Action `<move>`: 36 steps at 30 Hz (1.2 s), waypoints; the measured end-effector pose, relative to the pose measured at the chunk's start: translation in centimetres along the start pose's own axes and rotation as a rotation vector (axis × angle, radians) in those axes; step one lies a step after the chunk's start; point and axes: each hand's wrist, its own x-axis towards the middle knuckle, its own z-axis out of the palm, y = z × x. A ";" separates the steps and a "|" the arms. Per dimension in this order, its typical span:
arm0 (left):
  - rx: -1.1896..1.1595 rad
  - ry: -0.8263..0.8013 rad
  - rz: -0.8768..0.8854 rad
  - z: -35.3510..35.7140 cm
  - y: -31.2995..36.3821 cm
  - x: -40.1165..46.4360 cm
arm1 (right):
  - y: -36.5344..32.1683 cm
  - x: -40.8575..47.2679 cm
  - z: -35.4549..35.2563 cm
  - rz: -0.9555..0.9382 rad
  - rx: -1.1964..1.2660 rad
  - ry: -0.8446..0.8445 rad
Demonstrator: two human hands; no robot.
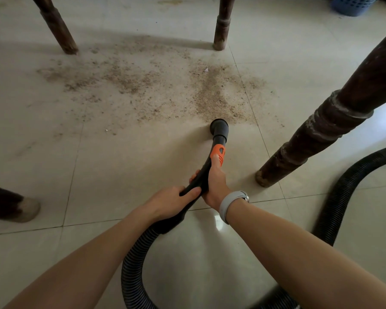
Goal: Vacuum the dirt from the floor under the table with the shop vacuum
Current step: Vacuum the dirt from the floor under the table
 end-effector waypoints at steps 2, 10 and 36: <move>0.010 0.025 -0.012 0.0 -0.2 -0.3 | 0.3 0.2 0.2 0.000 -0.008 -0.004; -0.045 0.107 -0.066 -0.3 -1.5 -1.6 | 1.0 -0.2 2.0 0.025 -0.103 -0.066; -0.132 0.201 -0.111 0.3 -2.2 -3.4 | 1.5 -1.7 3.2 -0.013 -0.315 -0.041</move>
